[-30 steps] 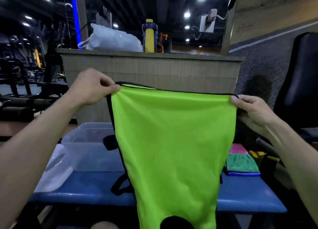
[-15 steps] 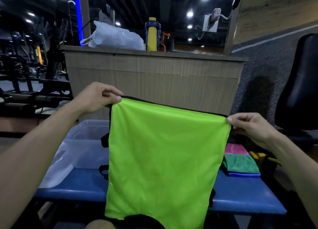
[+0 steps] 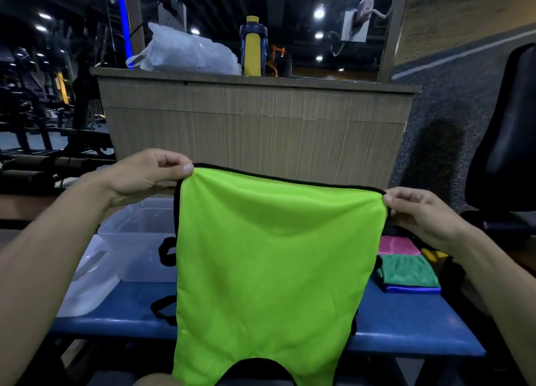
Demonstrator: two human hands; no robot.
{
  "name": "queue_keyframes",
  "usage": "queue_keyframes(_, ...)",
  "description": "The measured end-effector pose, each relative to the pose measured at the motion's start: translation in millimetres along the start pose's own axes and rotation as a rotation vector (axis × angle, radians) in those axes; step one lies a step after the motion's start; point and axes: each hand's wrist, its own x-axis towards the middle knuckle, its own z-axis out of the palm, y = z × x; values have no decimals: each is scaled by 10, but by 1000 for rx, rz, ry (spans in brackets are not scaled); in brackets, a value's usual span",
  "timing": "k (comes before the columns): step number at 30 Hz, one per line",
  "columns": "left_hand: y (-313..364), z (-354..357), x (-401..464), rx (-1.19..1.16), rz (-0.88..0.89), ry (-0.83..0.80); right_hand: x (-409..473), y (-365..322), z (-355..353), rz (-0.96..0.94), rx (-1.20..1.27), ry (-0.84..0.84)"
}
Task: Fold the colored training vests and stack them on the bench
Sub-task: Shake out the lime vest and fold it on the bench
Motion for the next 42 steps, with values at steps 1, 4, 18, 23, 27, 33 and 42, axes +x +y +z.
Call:
queue_keyframes(1, -10, -23, -31, -38, -9, -61, -15, 2, -17, -5, 82, -44)
queue_keyframes(4, 6, 0, -97, -96, 40, -154, -85, -53, -3, -41, 262, -117)
queue_keyframes(18, -267, 475, 345, -122, -285, 281, 310, 108, 548, 236, 162, 269)
queue_keyframes(23, -39, 1481, 313, -137, -221, 67, 130, 1, 1448, 7, -102, 108)
queue_keyframes(27, -18, 1723, 350, -219, -220, 152, 41, -100, 1642, -114, -288, 166)
queue_keyframes(33, -2, 1793, 347, -205, -248, 231, -66, -253, 1643, -171, -517, 193)
queue_keyframes(42, 157, 1801, 181, -544, -287, 105, -144, -298, 1617, -320, -1007, 186)
